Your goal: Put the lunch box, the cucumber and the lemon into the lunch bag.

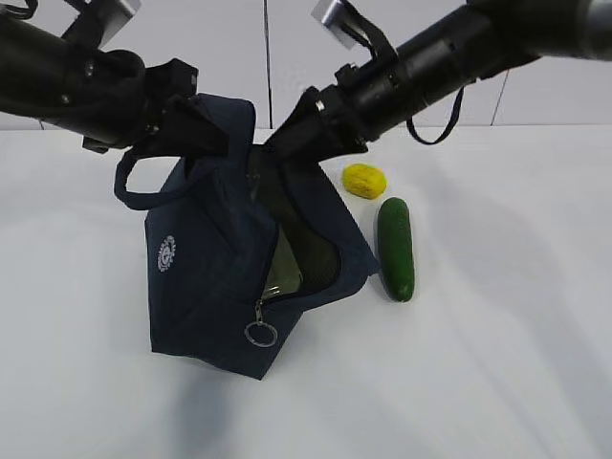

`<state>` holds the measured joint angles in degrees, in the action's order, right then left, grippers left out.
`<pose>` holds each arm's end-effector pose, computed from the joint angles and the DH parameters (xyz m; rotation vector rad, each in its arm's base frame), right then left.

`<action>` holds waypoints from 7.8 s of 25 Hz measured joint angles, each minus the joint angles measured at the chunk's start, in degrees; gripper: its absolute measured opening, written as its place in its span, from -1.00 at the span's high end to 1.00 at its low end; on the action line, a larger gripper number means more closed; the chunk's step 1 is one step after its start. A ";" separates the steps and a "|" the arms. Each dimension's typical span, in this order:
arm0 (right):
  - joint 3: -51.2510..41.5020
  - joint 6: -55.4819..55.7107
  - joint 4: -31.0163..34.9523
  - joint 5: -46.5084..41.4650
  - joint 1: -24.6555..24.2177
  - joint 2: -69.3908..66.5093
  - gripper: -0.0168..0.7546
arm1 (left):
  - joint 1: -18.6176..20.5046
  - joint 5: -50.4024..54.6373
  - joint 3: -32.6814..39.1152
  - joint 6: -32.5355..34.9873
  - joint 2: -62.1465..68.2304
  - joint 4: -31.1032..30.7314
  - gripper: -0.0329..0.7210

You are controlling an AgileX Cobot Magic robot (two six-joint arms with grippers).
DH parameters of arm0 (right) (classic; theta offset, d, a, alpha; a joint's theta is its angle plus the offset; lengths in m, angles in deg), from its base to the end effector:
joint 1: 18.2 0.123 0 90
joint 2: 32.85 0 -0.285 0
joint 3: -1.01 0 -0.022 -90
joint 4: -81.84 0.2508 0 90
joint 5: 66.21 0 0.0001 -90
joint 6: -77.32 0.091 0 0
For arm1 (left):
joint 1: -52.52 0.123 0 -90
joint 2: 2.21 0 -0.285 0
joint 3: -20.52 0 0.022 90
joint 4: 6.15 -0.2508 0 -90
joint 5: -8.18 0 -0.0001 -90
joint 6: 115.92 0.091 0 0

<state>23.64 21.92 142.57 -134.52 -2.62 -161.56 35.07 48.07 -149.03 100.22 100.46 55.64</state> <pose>0.4099 0.1909 0.2480 -1.0248 2.2239 1.2152 0.3233 -0.1556 0.2700 0.2778 2.3859 -1.0111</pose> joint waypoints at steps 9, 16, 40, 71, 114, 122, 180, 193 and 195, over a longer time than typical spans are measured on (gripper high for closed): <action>14.45 22.27 -25.17 -1.55 -0.18 0.00 -0.46 | 0.00 0.36 0.00 0.00 0.00 -0.09 0.93; 15.06 45.24 -42.32 -1.99 -0.18 -0.16 -0.46 | 0.00 0.36 0.00 0.00 0.00 -0.09 0.93; 15.15 70.40 -53.45 -0.36 -0.18 -12.22 -0.46 | 0.00 0.26 0.00 0.00 0.00 -0.45 0.93; 15.28 70.78 -54.02 5.81 -0.18 -15.38 -0.46 | 0.00 0.68 0.00 0.00 0.00 -0.45 0.93; 20.42 70.24 -54.47 1.35 -0.18 -17.18 0.04 | 0.00 0.68 0.00 0.00 0.00 -0.52 0.93; 32.11 64.37 -51.07 -1.84 -0.23 -16.95 0.04 | 0.00 0.68 0.00 0.00 0.00 -0.52 0.93; -11.72 10.32 14.02 15.64 2.41 1.88 0.05 | 0.04 -0.50 0.00 0.00 0.00 1.52 0.93; -11.97 6.52 17.70 17.02 4.21 -0.87 0.05 | 0.04 -0.39 0.00 0.00 0.00 2.08 0.93; -11.97 5.87 17.70 17.52 4.21 -0.87 0.05 | 0.04 -0.39 0.00 0.00 0.00 2.08 0.93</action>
<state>11.68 27.80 160.27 -117.00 1.59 -162.43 35.12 47.68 -149.03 100.22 100.46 57.72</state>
